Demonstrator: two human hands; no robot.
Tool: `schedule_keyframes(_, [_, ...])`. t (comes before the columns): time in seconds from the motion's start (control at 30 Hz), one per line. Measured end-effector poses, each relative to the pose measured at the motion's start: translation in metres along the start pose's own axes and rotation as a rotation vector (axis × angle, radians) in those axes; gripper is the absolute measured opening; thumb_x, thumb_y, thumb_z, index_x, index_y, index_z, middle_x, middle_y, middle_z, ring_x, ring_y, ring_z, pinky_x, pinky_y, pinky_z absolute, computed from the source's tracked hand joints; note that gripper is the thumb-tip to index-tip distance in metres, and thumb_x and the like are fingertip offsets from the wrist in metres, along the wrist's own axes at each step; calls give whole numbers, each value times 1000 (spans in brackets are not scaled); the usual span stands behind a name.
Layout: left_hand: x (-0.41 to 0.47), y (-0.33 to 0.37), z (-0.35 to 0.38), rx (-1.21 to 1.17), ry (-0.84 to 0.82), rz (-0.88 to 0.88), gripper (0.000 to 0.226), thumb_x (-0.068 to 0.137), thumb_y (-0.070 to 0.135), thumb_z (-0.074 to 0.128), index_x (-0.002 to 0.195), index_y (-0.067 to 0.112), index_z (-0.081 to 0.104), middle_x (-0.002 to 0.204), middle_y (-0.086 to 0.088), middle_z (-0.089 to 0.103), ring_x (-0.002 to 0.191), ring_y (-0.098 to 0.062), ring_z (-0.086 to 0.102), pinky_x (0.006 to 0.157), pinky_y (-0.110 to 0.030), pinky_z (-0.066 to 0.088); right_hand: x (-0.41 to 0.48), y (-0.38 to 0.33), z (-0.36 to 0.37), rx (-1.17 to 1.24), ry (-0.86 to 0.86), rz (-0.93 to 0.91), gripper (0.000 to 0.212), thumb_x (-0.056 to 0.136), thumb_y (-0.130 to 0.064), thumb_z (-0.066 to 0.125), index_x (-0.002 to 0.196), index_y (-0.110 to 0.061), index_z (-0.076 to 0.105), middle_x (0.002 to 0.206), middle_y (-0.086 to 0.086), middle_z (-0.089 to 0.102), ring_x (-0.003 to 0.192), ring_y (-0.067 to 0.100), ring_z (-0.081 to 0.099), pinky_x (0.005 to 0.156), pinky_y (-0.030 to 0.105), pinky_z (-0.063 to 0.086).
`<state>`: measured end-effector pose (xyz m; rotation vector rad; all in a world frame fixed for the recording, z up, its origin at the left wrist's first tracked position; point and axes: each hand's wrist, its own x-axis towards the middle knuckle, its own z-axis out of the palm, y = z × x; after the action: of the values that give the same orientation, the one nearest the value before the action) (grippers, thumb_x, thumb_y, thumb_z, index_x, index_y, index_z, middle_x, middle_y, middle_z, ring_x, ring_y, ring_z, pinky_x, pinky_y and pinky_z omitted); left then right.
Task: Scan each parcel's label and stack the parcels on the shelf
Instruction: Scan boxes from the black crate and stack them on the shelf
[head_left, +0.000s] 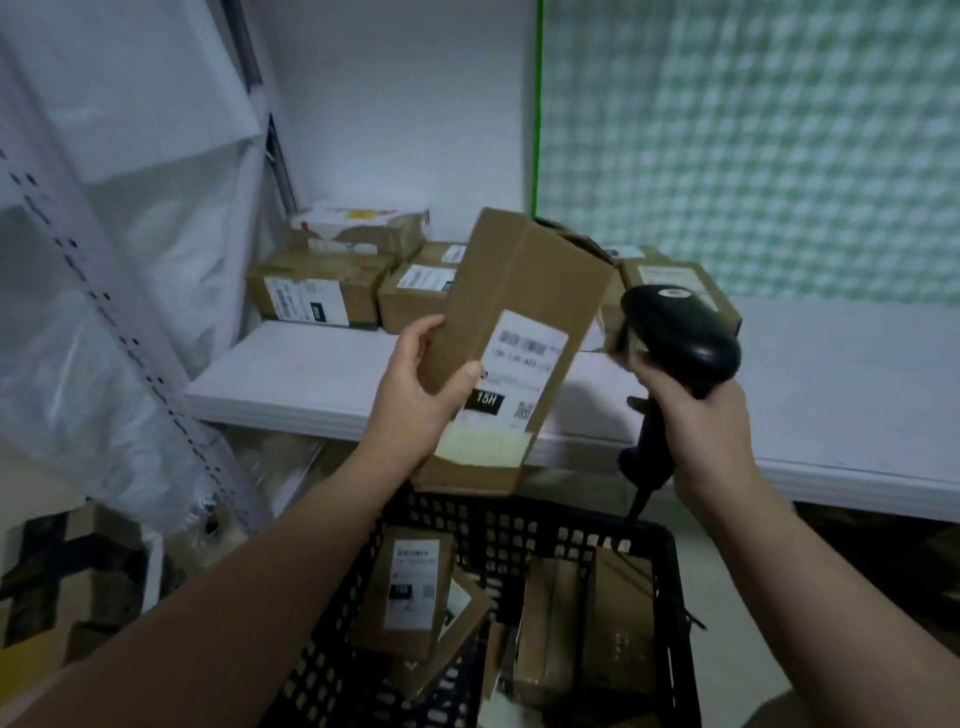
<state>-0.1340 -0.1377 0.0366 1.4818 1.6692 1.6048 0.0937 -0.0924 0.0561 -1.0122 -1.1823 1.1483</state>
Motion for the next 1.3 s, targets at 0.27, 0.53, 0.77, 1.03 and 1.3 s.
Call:
schedule_keyframes(0.27, [17,-4,45,-200,-69,-291,56,97,38,49,144,21,23,131,1,53,106,-10,58,82,-14,49,2,23,19,123,-198,327,29,81,-30,75,108,-26,66,108,5,69,110,29,61,89,44,49])
schedule_keyframes(0.53, [18,-10,40,-205,-9,-88,74,86,15,69,137,33,18,138,-4,45,121,-11,51,92,-22,46,-1,14,28,-150,-171,-144,45,79,-18,79,119,-15,57,103,-8,63,92,-12,58,71,2,45])
schedule_keyframes(0.77, [24,-12,38,-191,-12,-116,94,85,14,71,150,31,6,148,-6,35,133,-18,40,107,-34,39,-1,2,20,-187,-177,-219,12,81,-21,76,78,-27,67,59,-15,63,60,-7,58,58,8,42])
schedule_keyframes(1.03, [29,-19,38,-192,-2,-134,95,83,17,74,149,34,8,145,-8,41,131,-19,45,110,-43,39,-6,-2,7,-279,-251,-269,37,80,-25,78,74,6,59,58,3,43,54,5,38,51,18,30])
schedule_keyframes(1.3, [31,-20,39,-204,-3,-129,92,85,16,72,149,35,8,146,-4,39,133,-18,41,110,-36,37,-11,-7,4,-331,-222,-333,39,83,-15,74,60,-34,49,42,-21,47,50,-7,49,51,6,35])
